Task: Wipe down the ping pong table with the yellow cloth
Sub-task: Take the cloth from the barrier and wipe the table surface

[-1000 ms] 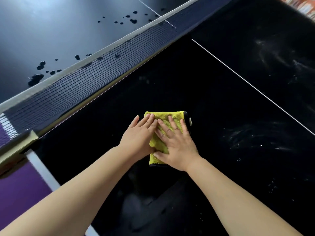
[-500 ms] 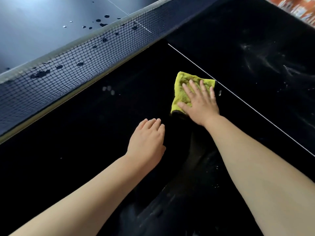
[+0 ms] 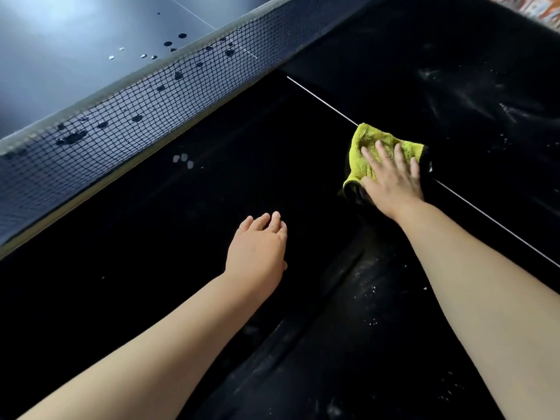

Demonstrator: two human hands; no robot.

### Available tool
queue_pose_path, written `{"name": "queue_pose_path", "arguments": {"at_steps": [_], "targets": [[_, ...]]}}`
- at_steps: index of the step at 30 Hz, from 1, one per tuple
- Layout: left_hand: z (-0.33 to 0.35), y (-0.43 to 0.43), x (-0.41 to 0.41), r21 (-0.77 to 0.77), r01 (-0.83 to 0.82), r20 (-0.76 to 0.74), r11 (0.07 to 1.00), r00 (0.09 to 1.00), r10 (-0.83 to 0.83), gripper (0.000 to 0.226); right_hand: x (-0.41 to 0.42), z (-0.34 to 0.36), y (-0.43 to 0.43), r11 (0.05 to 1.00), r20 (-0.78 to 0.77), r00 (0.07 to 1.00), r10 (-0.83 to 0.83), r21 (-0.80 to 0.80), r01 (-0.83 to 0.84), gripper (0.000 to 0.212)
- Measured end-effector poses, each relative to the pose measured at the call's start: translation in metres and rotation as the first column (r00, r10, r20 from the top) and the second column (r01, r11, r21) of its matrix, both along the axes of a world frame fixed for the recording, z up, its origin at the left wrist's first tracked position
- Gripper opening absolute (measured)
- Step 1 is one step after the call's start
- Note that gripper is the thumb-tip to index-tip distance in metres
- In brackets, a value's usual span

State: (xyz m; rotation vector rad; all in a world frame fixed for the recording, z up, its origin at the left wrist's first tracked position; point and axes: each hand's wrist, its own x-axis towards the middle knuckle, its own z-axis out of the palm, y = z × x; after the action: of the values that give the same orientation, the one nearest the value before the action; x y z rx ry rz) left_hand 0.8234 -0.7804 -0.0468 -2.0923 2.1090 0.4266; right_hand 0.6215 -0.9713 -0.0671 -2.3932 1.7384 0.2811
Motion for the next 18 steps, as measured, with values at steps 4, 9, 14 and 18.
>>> {"name": "queue_pose_path", "arguments": {"at_steps": [4, 9, 14, 18], "targets": [[0.000, 0.005, -0.002, -0.046, -0.026, -0.042, 0.999, 0.999, 0.024, 0.070, -0.002, 0.003, 0.049, 0.999, -0.002, 0.999, 0.041, 0.020, -0.041, 0.075], [0.006, 0.030, -0.002, -0.219, -0.059, -0.142, 0.974, 0.990, 0.028, 0.045, 0.010, 0.004, 0.124, 0.993, -0.031, 0.993, 0.116, 0.037, -0.115, 0.069], [0.005, 0.078, 0.021, -0.360, -0.175, -0.265, 0.916, 0.961, 0.079, 0.037, 0.033, 0.002, 0.200, 0.983, -0.058, 0.983, 0.175, 0.062, -0.172, 0.074], [0.011, 0.123, 0.058, -0.367, -0.153, -0.242, 0.917, 0.968, 0.065, 0.042, 0.060, 0.003, 0.260, 0.973, -0.021, 0.974, 0.226, 0.059, -0.224, 0.074]]}}
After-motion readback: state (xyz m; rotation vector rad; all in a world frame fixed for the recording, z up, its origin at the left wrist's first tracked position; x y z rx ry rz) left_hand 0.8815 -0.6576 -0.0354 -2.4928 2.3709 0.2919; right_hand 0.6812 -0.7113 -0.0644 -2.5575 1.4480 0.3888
